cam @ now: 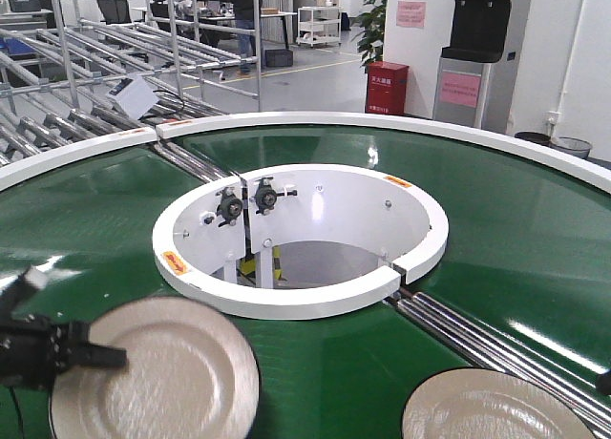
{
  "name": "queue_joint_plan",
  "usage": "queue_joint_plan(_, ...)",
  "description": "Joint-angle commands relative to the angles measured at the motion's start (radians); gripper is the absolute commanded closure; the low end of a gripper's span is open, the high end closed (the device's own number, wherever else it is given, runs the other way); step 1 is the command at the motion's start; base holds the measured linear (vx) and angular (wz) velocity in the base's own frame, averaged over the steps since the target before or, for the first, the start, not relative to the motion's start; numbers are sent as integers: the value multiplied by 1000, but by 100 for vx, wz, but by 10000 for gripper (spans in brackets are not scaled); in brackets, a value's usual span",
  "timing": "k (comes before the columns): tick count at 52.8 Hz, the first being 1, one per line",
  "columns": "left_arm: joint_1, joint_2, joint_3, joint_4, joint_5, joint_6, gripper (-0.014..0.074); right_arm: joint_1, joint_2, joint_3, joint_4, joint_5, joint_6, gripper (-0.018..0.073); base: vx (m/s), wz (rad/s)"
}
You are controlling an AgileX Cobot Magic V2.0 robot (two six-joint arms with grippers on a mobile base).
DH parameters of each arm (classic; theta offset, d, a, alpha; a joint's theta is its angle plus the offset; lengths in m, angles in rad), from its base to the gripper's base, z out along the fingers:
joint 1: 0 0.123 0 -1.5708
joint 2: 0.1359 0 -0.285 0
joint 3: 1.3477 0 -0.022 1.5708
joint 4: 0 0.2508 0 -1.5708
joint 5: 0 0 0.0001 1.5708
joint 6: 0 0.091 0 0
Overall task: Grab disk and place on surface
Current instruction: 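Lower both grippers and clamp the rim of each cream plate, then lift both plates upright off the conveyor with both grippers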
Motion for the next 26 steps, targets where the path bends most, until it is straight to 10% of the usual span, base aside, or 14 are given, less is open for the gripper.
queue_joint_plan(1,14,-89,-26,-119,62,-7,604,11,4,-30,40,3,-28,74,0,0)
queue_joint_plan(18,22,-98,-26,-131,79,-10,604,165,130,-30,45,-15,-65,115,0,0)
queue_joint_plan(26,22,-98,-26,-130,83,-10,604,184,150,-30,102,10,-66,454,0,0)
